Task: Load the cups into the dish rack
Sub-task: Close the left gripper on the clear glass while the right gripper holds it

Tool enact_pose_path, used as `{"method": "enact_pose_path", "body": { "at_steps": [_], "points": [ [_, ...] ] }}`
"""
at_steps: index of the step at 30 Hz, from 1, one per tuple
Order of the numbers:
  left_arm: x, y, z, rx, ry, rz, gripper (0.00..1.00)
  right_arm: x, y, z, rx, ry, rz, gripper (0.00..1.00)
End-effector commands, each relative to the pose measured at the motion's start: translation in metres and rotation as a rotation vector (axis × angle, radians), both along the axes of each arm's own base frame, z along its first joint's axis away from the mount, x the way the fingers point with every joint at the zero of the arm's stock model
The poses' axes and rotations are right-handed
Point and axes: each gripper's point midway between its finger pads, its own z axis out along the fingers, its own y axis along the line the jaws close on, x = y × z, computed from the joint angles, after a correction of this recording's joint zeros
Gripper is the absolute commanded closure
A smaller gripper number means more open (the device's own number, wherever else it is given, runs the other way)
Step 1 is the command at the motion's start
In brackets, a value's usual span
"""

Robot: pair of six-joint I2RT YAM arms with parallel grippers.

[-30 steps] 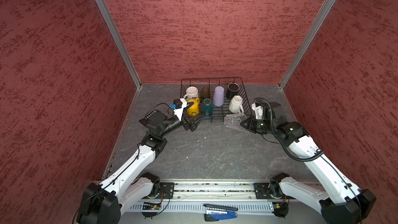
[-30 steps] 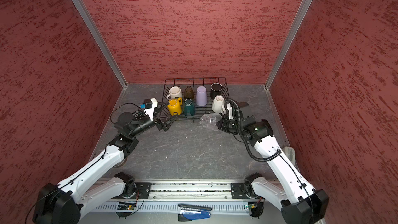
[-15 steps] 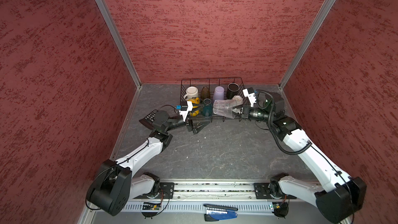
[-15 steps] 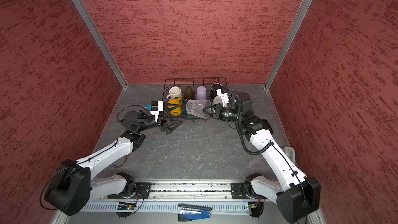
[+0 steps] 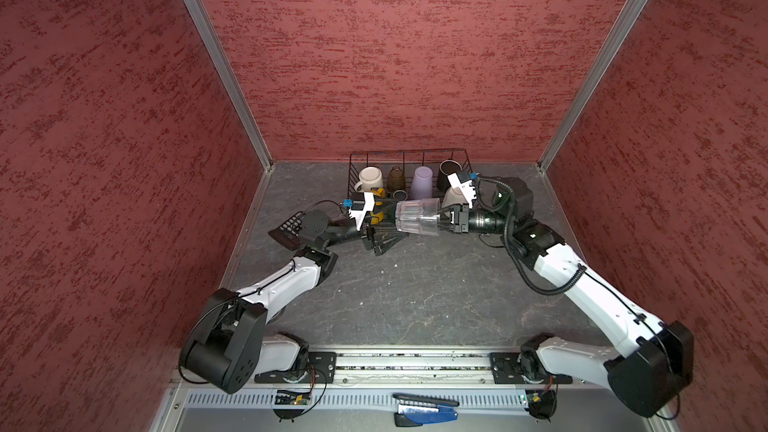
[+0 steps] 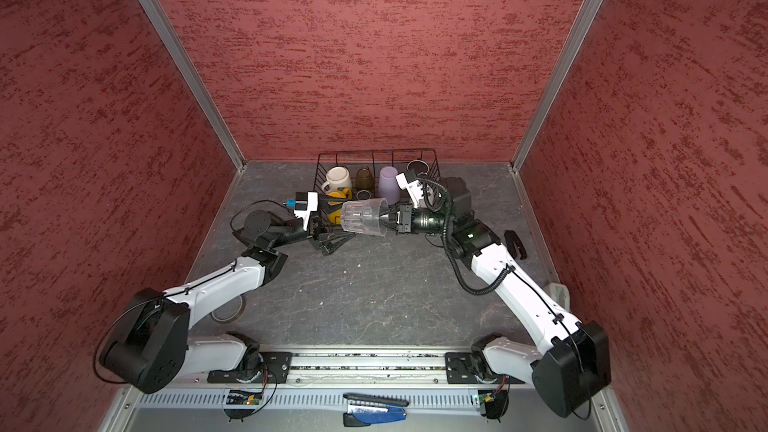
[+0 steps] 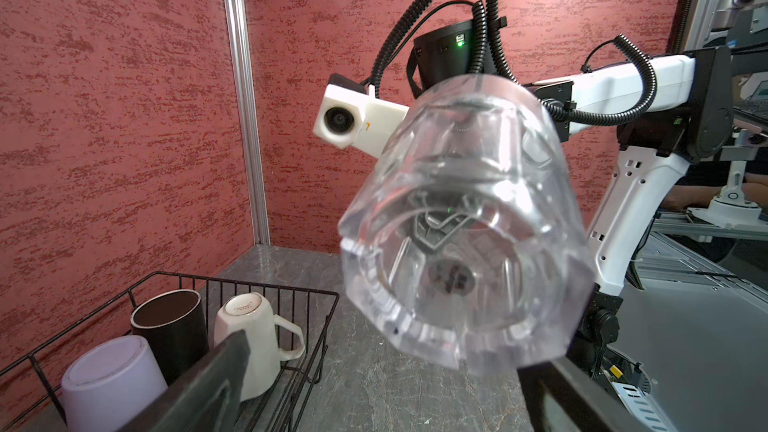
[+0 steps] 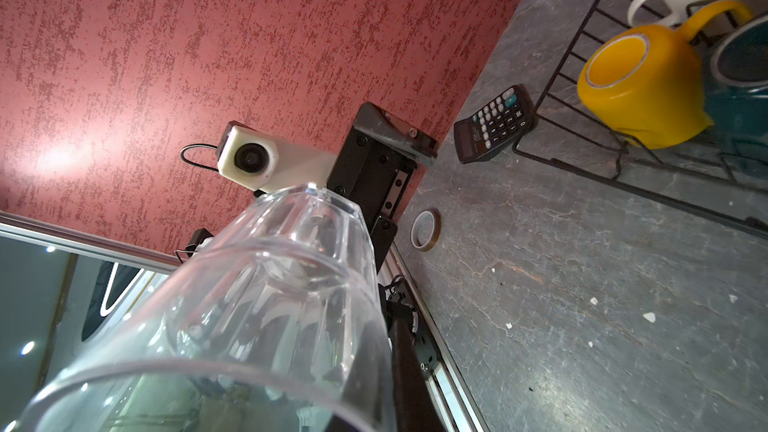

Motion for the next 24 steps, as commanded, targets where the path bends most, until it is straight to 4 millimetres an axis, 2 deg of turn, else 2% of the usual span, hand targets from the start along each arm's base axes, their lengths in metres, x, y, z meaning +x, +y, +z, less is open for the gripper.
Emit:
{"method": "enact_pose_path", "body": {
  "at_steps": [1, 24],
  "points": [
    [-0.011, -0.003, 0.014, -0.02, -0.054, -0.057, 0.0, -0.005, 0.007, 0.022, 0.057, -0.07, 0.046, 1.0],
    [-0.029, -0.013, 0.028, -0.069, -0.087, -0.166, 0.0, -0.008, 0.033, 0.002, 0.12, -0.006, 0.125, 1.0]
  ]
}}
